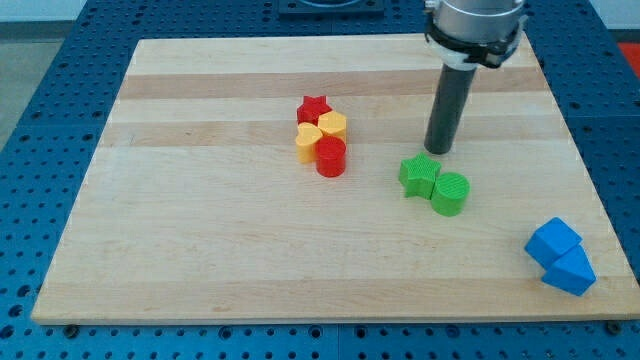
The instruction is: Place the green star towards the left side of the green circle
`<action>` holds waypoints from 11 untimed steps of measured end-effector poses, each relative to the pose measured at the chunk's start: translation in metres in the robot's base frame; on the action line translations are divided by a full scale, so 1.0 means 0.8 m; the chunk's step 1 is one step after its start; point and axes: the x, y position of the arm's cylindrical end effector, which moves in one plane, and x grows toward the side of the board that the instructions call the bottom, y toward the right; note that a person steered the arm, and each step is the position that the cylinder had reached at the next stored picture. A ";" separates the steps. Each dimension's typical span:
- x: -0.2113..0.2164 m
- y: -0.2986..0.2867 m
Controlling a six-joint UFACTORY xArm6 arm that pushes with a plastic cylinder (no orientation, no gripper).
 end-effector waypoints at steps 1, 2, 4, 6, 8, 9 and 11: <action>0.000 -0.012; 0.000 -0.029; 0.000 -0.050; 0.013 -0.050; 0.051 -0.050; 0.061 -0.050; 0.067 -0.069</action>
